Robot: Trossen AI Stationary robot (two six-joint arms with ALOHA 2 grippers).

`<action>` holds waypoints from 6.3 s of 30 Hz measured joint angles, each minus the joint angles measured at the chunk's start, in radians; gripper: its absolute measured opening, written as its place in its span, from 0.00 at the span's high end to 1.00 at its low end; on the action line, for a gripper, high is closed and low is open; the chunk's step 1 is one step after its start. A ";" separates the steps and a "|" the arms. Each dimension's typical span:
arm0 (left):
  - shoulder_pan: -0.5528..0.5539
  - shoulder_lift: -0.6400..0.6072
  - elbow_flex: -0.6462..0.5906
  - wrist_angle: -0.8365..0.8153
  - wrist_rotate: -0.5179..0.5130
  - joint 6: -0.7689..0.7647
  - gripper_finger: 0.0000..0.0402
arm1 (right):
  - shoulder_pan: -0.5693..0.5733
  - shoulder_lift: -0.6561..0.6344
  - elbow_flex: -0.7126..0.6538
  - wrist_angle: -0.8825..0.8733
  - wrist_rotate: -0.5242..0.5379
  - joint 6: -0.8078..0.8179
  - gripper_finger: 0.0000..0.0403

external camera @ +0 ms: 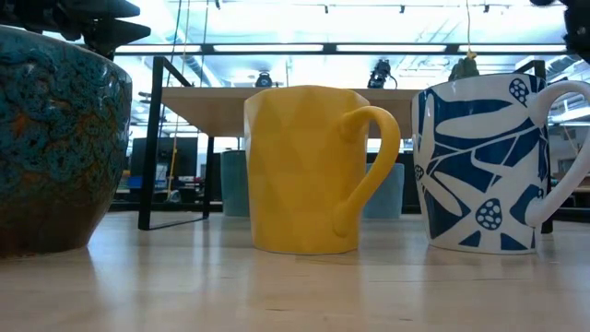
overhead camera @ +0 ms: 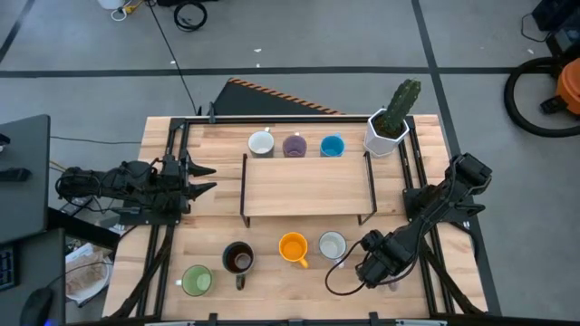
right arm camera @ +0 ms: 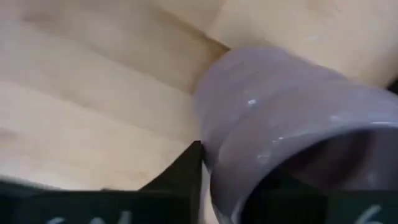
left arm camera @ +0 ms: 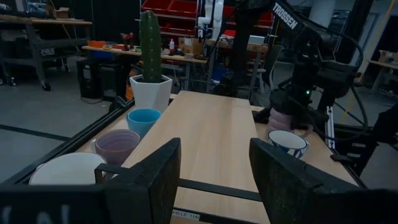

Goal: Place coffee mugs
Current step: Put the purple cup on the shelf

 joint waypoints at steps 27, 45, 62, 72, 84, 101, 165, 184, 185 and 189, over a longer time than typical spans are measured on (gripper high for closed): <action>0.000 0.000 0.000 0.002 0.000 -0.001 0.51 | -0.224 -0.001 0.597 -0.351 0.276 -0.521 0.90; 0.000 0.050 0.116 -0.145 0.000 -0.080 0.51 | -0.593 -0.001 0.659 -0.502 0.080 -0.980 0.90; 0.000 0.324 0.362 -0.356 0.033 -0.106 0.51 | -0.680 0.000 0.650 -0.515 -0.003 -1.097 0.90; 0.000 0.353 0.381 -0.356 0.034 -0.094 0.51 | -0.689 0.013 0.649 -0.512 -0.003 -1.100 0.90; 0.000 0.353 0.381 -0.354 0.034 -0.078 0.51 | -0.688 0.031 0.648 -0.515 -0.010 -1.122 0.82; 0.002 0.359 0.381 -0.332 0.023 -0.051 0.51 | -0.701 0.025 0.834 -0.513 0.170 -1.202 0.46; 0.133 1.638 0.930 0.391 0.241 0.085 0.34 | -1.329 0.014 0.878 -0.516 0.102 -1.921 0.53; 0.140 1.743 1.014 0.397 0.216 0.018 0.36 | -1.328 0.014 0.878 -0.516 0.083 -1.956 0.53; 0.141 1.743 1.014 0.410 0.216 0.025 0.36 | -1.328 0.014 0.878 -0.515 0.082 -1.957 0.53; 0.146 1.743 1.014 0.429 0.210 0.125 0.36 | -1.328 0.014 0.878 -0.516 0.076 -1.961 0.53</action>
